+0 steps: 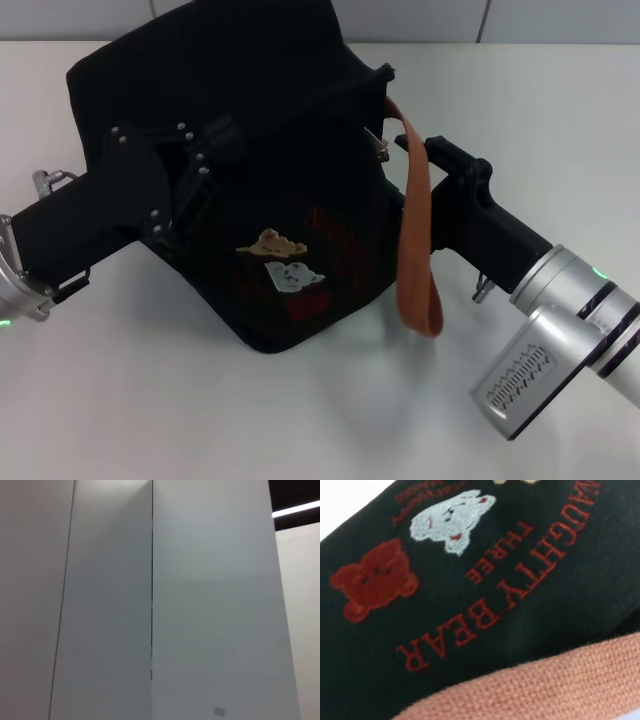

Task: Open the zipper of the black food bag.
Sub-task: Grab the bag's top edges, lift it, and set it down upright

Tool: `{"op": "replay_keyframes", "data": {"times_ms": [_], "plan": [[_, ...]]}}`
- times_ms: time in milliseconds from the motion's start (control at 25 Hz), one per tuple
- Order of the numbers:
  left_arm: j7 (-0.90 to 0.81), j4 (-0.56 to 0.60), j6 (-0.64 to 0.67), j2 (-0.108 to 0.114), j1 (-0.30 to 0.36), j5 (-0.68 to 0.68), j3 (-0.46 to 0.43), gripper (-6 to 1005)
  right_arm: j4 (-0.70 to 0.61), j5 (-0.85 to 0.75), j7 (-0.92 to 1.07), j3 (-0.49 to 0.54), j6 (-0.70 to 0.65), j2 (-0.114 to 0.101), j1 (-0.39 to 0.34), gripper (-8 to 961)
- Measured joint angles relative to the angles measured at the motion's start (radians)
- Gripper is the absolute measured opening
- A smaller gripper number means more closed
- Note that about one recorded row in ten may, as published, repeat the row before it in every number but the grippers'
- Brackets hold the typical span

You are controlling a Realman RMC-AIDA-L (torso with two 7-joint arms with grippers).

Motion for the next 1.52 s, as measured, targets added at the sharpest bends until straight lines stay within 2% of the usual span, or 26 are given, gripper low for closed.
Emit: {"op": "replay_keyframes", "data": {"times_ms": [760,1520], "plan": [[-0.002,-0.004,0.054,0.002,-0.011,0.007,0.002,23,0.065,-0.007,-0.154,-0.012,0.024,0.000,0.007,607],[-0.002,-0.002,0.047,0.003,-0.010,0.010,0.000,23,0.081,0.002,-0.144,-0.001,-0.016,0.000,-0.001,607]]}}
